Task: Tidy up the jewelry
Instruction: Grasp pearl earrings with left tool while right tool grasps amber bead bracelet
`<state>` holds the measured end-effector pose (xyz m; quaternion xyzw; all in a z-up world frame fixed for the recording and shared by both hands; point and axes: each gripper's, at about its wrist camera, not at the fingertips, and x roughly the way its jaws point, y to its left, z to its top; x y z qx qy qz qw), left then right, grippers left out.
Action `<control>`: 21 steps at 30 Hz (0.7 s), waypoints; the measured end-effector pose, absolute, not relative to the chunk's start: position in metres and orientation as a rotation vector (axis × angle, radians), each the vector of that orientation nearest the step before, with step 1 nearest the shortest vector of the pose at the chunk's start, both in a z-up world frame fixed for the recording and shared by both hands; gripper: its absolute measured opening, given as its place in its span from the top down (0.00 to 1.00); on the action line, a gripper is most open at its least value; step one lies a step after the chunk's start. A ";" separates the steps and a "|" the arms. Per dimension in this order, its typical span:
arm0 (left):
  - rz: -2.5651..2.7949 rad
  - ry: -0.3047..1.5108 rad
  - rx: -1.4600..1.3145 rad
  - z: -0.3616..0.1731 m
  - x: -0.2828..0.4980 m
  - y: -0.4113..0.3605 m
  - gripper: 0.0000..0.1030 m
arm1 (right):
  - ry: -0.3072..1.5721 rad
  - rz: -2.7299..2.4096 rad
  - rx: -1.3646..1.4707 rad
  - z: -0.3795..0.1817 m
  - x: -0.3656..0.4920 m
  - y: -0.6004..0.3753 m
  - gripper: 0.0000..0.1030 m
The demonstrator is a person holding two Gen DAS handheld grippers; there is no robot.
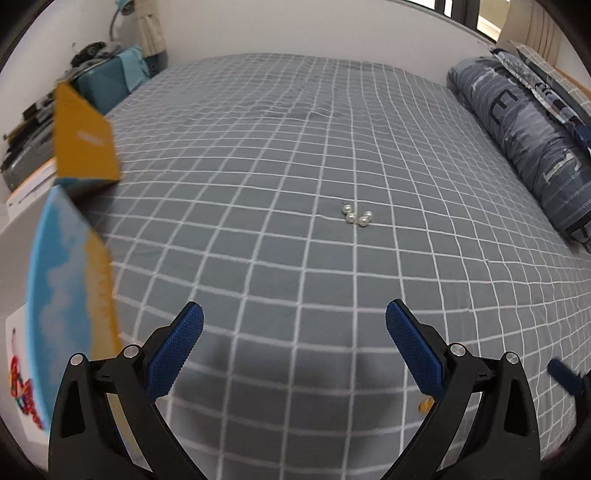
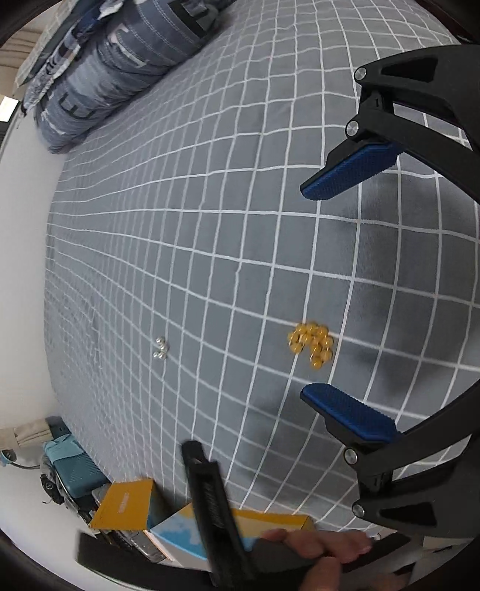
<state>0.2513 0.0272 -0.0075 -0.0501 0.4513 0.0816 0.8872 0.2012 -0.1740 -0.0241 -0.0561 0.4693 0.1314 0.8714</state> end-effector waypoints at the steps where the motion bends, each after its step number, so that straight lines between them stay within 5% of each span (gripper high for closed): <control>1: 0.166 0.941 -0.103 -0.011 0.261 0.025 0.05 | 0.979 0.274 -0.121 -0.027 0.200 -0.173 0.07; 21: 0.108 1.068 -0.087 -0.077 0.390 0.002 0.06 | 1.024 0.397 -0.025 -0.083 0.208 -0.163 0.07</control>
